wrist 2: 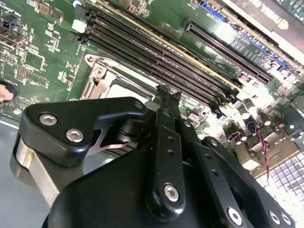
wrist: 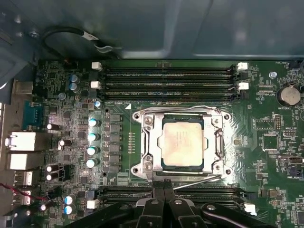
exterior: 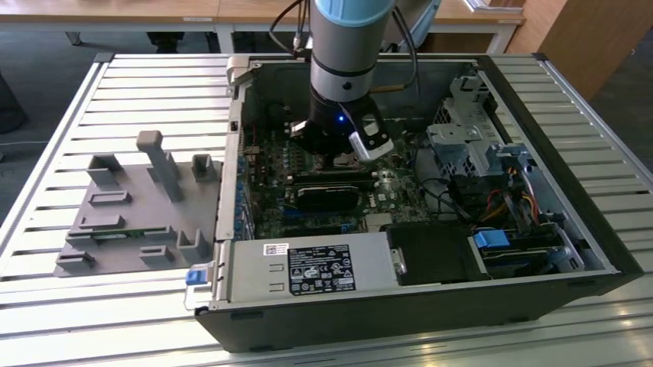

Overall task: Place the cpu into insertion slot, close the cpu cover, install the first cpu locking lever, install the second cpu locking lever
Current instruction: 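Install the second cpu locking lever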

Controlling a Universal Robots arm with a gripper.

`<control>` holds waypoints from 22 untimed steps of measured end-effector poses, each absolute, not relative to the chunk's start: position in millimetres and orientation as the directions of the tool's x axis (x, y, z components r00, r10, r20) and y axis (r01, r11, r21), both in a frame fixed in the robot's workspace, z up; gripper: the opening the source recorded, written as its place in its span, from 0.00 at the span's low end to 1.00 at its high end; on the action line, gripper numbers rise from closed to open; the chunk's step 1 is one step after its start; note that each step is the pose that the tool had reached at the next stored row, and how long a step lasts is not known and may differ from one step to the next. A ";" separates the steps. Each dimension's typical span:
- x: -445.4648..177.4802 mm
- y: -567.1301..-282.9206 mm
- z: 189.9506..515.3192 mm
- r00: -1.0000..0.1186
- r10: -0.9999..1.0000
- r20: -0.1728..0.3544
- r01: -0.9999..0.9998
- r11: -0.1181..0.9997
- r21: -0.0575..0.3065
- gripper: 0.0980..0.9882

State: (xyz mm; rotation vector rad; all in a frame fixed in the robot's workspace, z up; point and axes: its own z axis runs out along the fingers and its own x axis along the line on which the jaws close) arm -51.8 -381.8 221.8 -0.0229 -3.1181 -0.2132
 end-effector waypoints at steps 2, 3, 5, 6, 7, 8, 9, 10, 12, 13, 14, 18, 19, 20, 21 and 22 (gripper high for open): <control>-52.3 -381.9 220.4 -1.000 0.016 0.017 0.018 0.990 0.138 0.01; -52.5 -381.9 219.5 -1.000 0.017 0.017 0.019 0.990 0.139 0.01; -52.9 -381.9 217.2 -1.000 0.018 0.017 0.020 0.990 0.139 0.01; -53.0 -381.9 216.1 -1.000 0.018 0.017 0.021 0.990 0.139 0.01; -53.1 -381.9 215.0 -1.000 0.019 0.017 0.021 0.990 0.139 0.01; -53.2 -381.9 213.9 -1.000 0.019 0.017 0.021 0.990 0.140 0.01; -53.4 -381.9 212.9 -1.000 0.019 0.017 0.022 0.990 0.140 0.01; -53.6 -381.9 212.0 -1.000 0.020 0.017 0.022 0.990 0.140 0.01; -54.4 -381.9 210.8 -1.000 0.020 0.017 0.022 0.990 0.141 0.01; -55.0 -382.0 210.4 -1.000 0.020 0.017 0.022 0.990 0.141 0.01; -55.4 -382.2 210.2 -1.000 0.020 0.017 0.022 0.990 0.141 0.01; -56.9 -384.3 209.7 -1.000 0.020 0.018 0.022 0.987 0.156 0.01; -57.1 -384.8 209.7 -1.000 0.020 0.018 0.022 0.987 0.161 0.01; -57.4 -385.5 209.6 -1.000 0.020 0.018 0.022 0.986 0.165 0.01; -57.7 -386.1 209.6 -1.000 0.019 0.018 0.022 0.986 0.168 0.01; -58.1 -386.8 209.5 -1.000 0.019 0.018 0.022 0.985 0.171 0.01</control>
